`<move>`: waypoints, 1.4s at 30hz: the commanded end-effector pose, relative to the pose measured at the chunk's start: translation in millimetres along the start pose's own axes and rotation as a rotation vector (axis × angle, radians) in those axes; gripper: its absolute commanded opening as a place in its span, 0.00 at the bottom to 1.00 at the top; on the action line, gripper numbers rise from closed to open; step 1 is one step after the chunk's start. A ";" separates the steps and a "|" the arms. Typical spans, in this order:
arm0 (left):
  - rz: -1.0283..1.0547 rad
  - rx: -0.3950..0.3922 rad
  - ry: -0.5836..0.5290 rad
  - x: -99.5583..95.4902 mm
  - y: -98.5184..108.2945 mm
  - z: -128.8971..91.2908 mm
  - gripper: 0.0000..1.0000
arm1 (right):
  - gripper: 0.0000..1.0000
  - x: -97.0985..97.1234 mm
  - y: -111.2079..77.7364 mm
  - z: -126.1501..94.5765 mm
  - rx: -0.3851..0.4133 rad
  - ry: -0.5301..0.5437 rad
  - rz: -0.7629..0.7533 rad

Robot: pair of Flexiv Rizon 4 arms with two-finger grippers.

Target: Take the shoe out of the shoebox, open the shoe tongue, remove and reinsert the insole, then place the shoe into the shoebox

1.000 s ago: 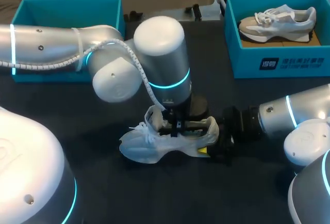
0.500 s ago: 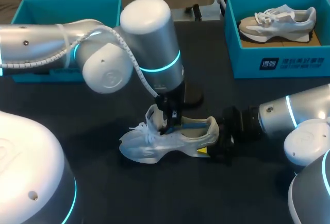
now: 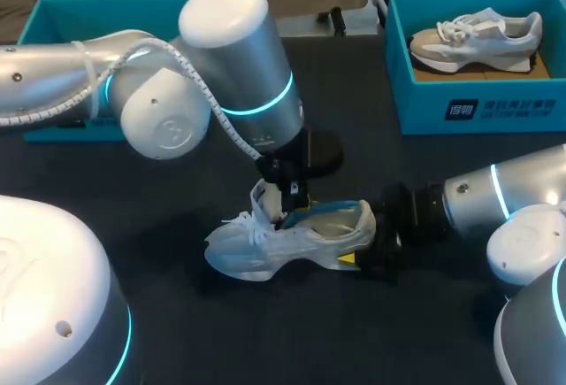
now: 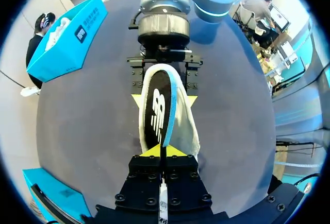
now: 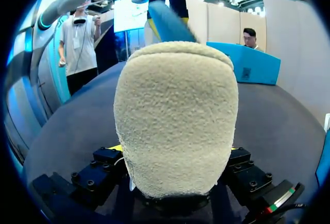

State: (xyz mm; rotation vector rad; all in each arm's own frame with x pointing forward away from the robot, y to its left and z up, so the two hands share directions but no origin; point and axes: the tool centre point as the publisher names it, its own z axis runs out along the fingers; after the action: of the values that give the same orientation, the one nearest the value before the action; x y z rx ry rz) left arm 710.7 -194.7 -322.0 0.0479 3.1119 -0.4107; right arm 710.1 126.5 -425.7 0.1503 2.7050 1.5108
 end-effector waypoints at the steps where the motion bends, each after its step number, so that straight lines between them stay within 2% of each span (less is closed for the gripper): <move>1: 0.002 0.014 -0.003 1.1 5.3 -9.6 0.00 | 0.00 0.4 -1.7 6.8 0.008 -0.002 0.002; 13: 0.024 0.087 0.020 6.1 -33.1 -10.8 0.00 | 0.00 0.4 -1.7 6.8 0.008 -0.002 0.002; 19: 0.030 0.113 0.037 9.1 -39.6 -7.6 0.00 | 0.00 0.4 -1.7 6.8 0.008 -0.002 0.002; 20: 0.032 0.118 0.037 9.3 -39.7 -7.7 0.17 | 0.00 0.4 -1.7 6.8 0.008 -0.002 0.002; 22: 0.039 0.141 0.023 10.6 -39.3 -7.2 0.34 | 0.00 0.4 -1.7 6.8 0.008 -0.002 0.002; 25: 0.055 0.167 0.020 13.5 -37.7 -5.1 0.46 | 0.00 0.4 -1.7 6.8 0.008 -0.002 0.002; 28: 0.057 0.196 0.022 16.6 -37.1 -3.9 0.44 | 0.00 0.4 -1.7 6.8 0.008 -0.002 0.002; 32: 0.053 0.241 -0.002 18.8 -36.4 -4.6 0.46 | 0.00 0.4 -1.7 6.8 0.008 -0.002 0.002; 42: 0.040 0.299 -0.021 9.4 -40.3 4.1 0.47 | 0.00 0.4 -1.7 6.8 0.008 -0.002 0.002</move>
State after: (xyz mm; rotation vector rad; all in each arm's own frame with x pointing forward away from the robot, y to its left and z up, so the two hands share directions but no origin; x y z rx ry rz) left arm 700.0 -234.5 -308.6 0.1003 3.0056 -0.8187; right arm 710.1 126.5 -425.7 0.1502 2.7050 1.5107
